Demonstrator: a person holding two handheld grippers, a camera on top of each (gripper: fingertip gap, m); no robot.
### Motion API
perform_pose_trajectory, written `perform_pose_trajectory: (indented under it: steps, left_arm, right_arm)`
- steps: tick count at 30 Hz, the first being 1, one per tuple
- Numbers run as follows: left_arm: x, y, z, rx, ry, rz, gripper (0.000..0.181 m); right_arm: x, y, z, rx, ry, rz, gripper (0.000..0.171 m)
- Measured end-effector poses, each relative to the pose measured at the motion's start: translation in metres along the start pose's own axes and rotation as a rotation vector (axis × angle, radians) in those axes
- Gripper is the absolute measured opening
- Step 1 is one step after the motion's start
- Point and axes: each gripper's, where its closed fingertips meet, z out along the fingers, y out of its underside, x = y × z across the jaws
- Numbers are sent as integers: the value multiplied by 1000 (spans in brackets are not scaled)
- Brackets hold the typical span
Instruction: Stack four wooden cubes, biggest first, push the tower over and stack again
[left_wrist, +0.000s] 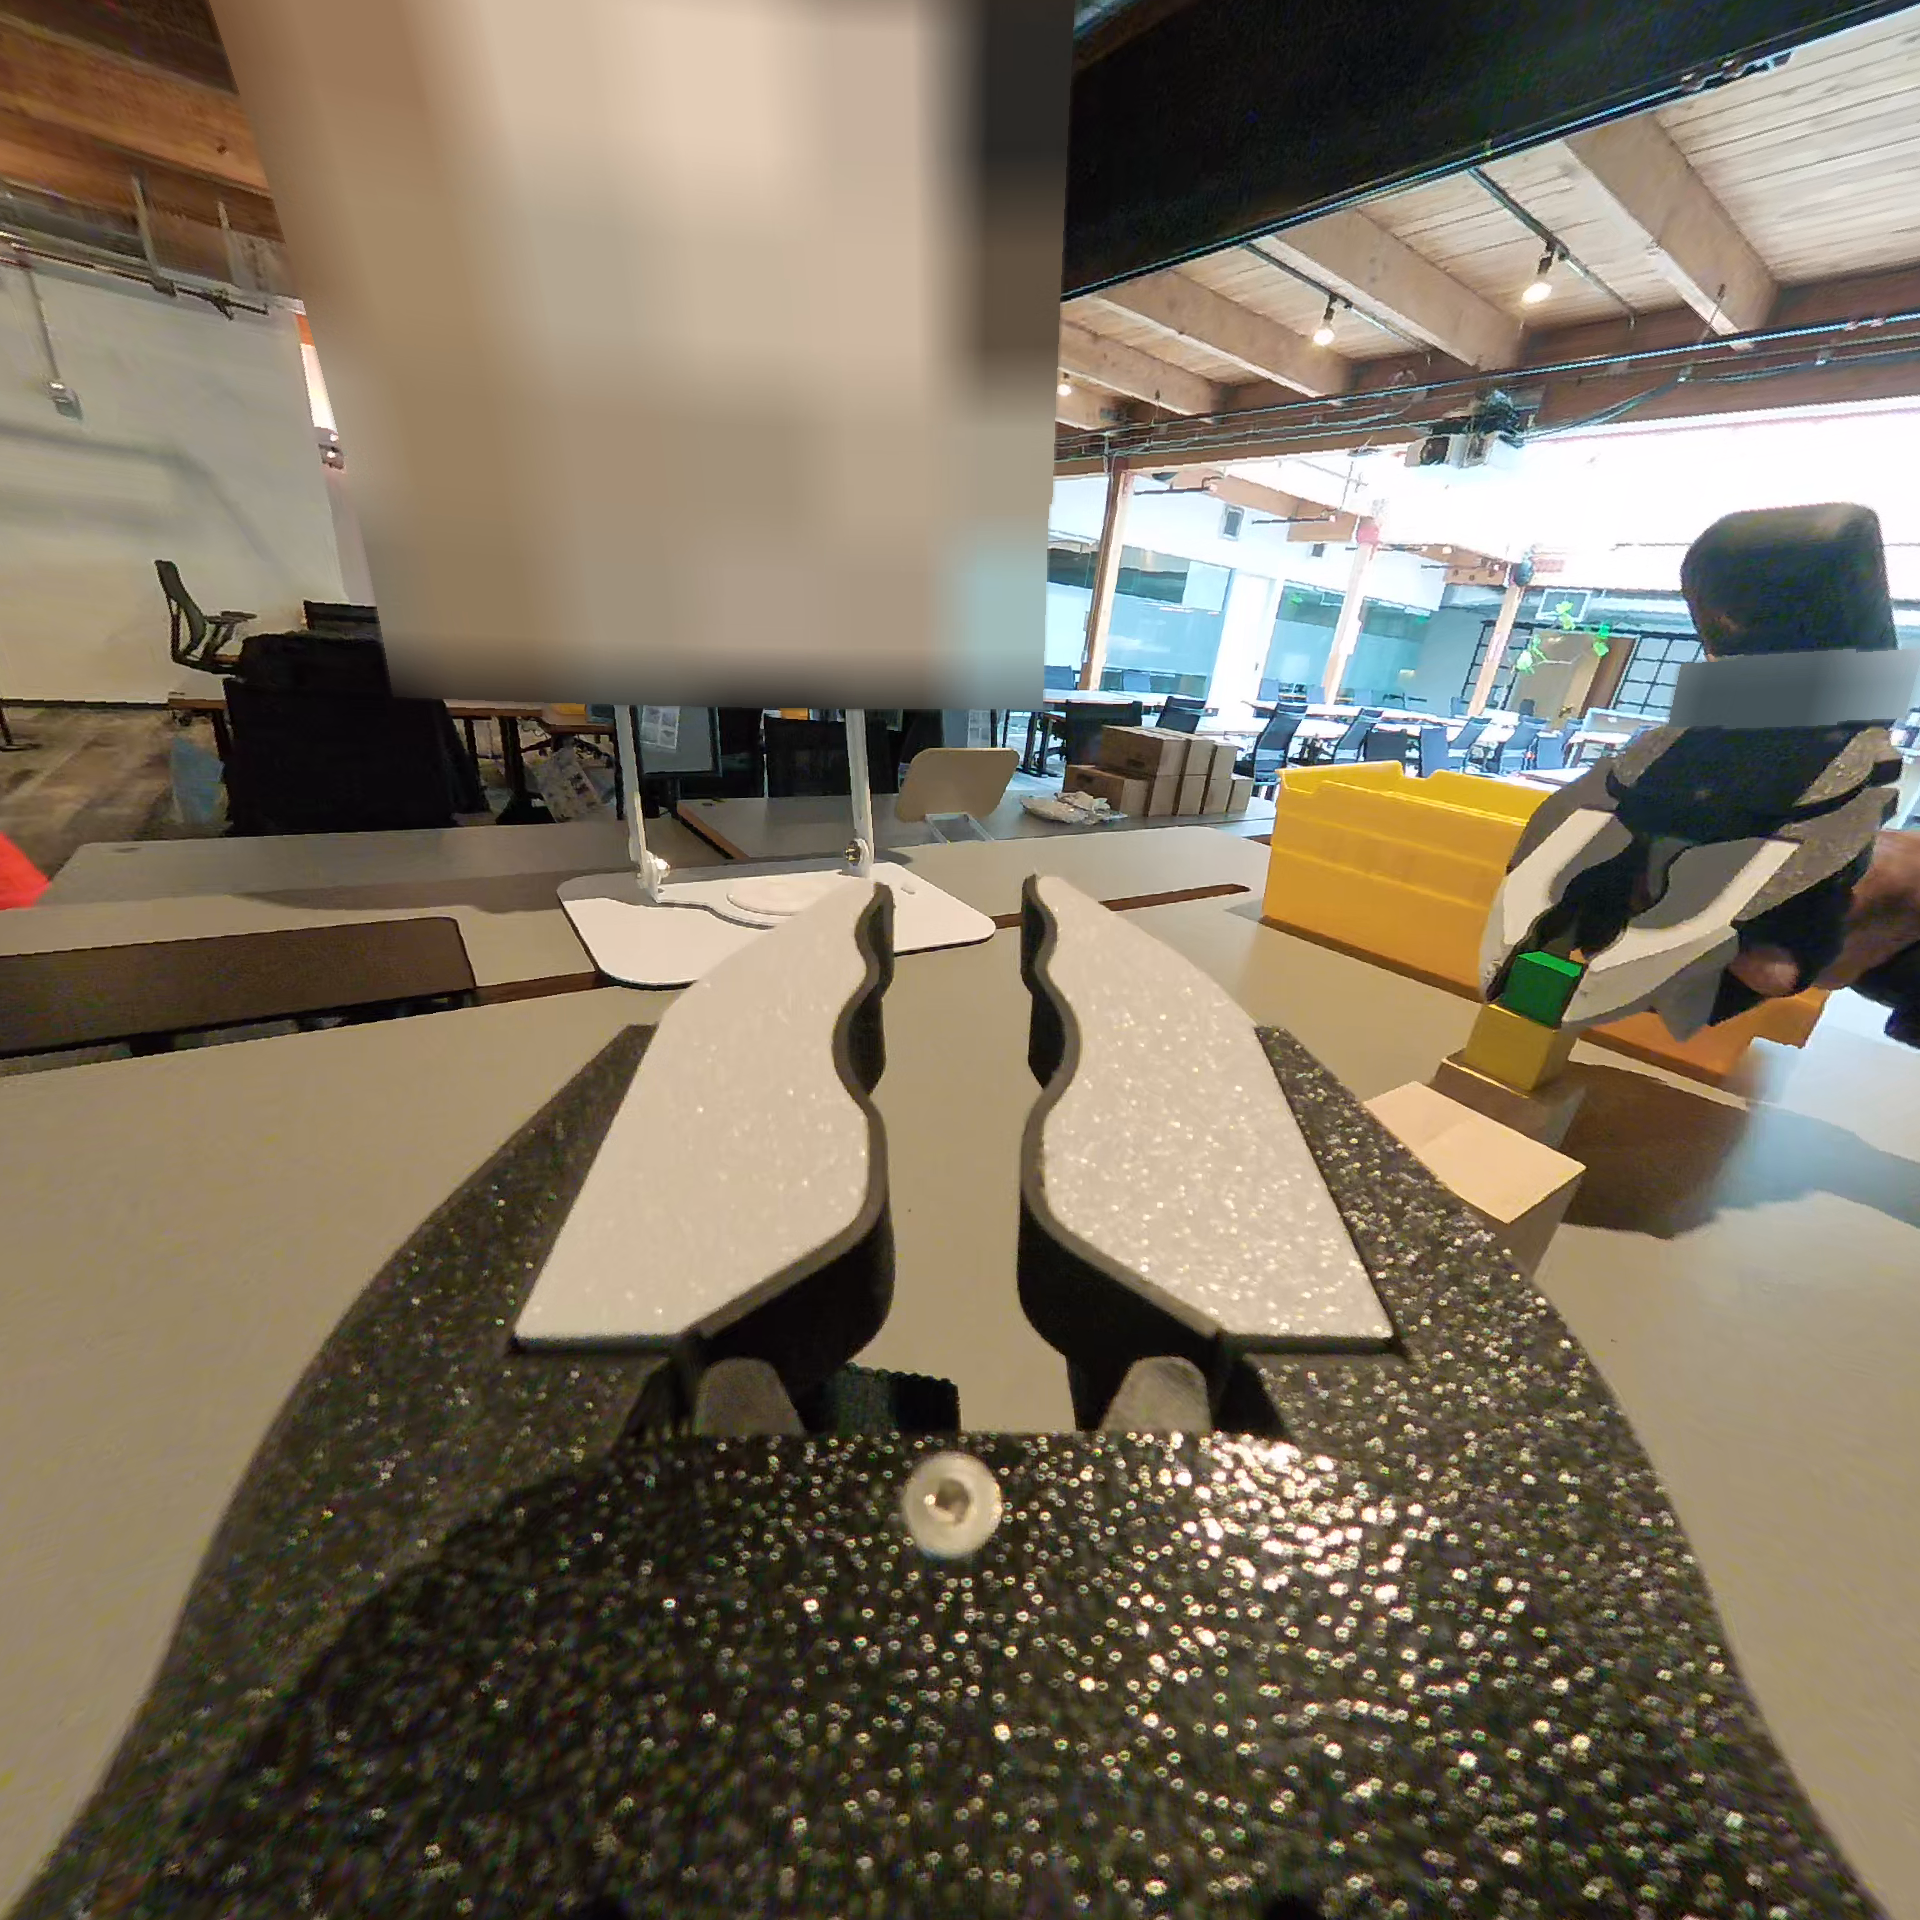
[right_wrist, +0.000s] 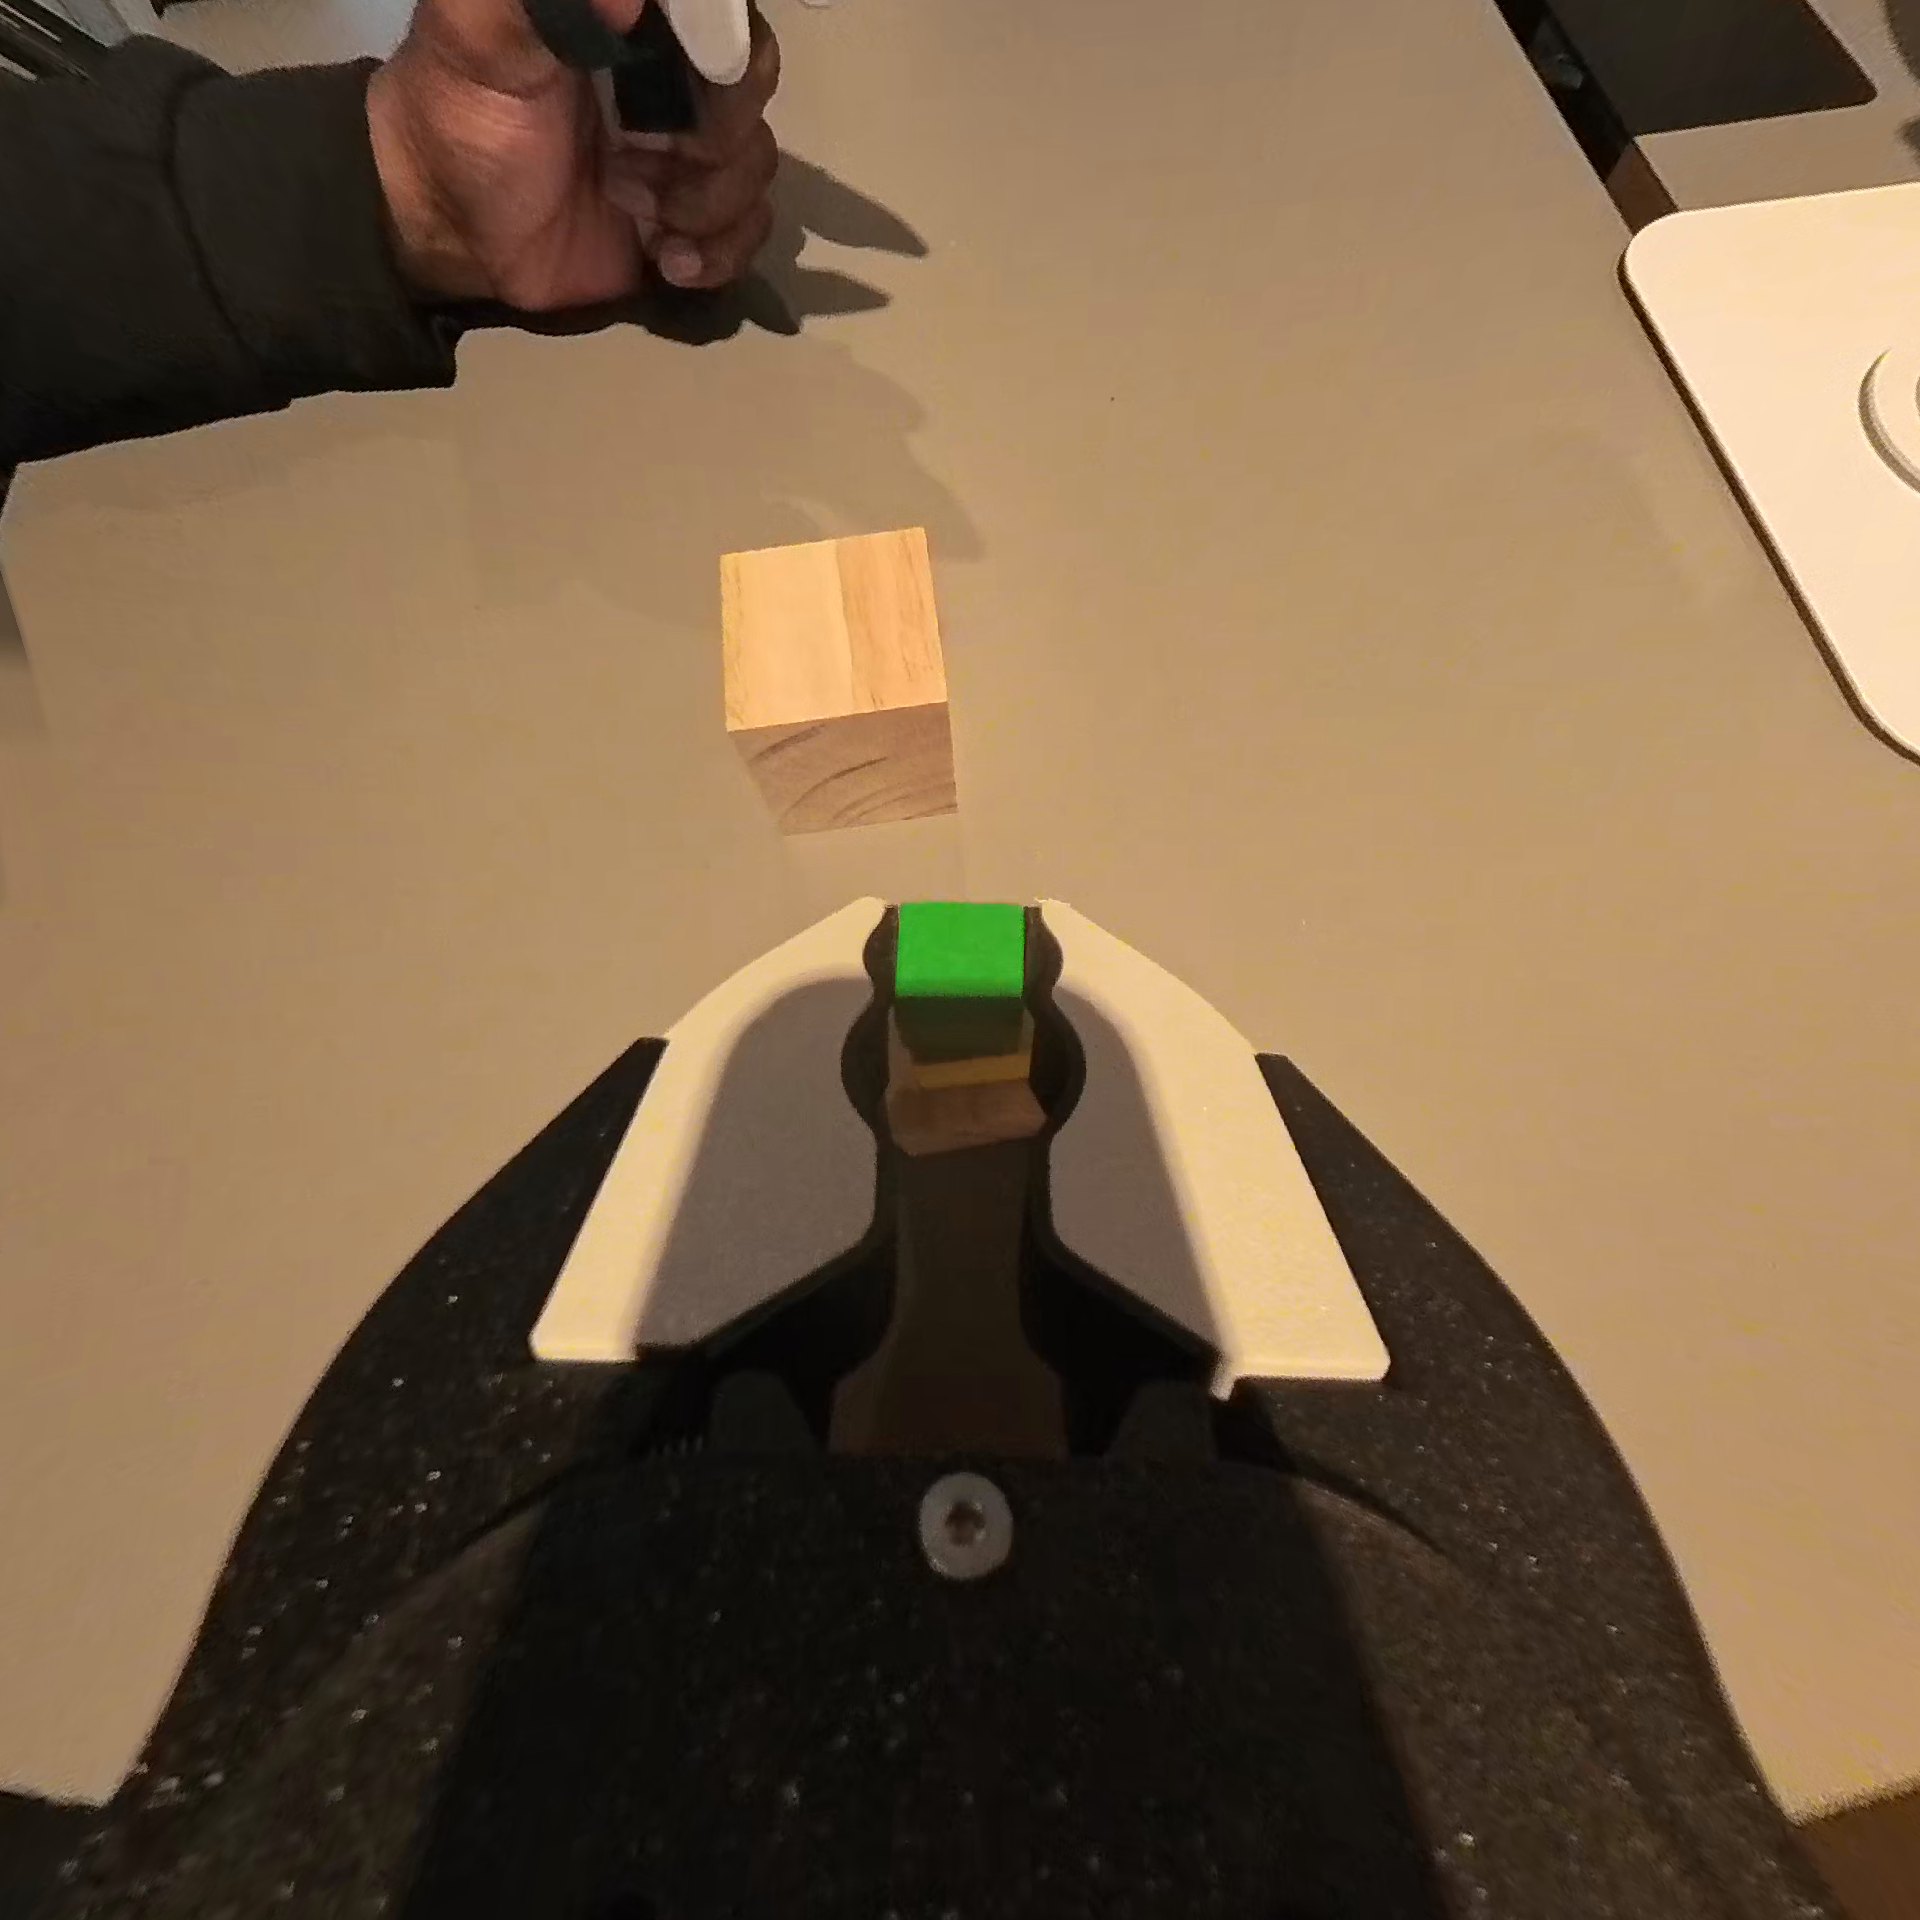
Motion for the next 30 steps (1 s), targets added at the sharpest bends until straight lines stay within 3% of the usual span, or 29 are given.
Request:
perform_pose_trajectory:
  steps: [10, 15, 19, 30]
  left_arm:
    - [-1, -1, 0, 6, -2, -3, 22]
    - [-1, -1, 0, 4, -2, -4, 22]
    - [-1, -1, 0, 6, -3, -5, 22]
    - [-1, -1, 0, 6, -3, -5, 22]
  right_arm:
    - [-3, -4, -13, 66, 45, -2, 41]
    - [3, 3, -16, 39, 83, 9, 37]
    - [2, 6, -12, 27, 72, -2, 23]
    - [0, 4, -10, 52, 31, -31, 22]
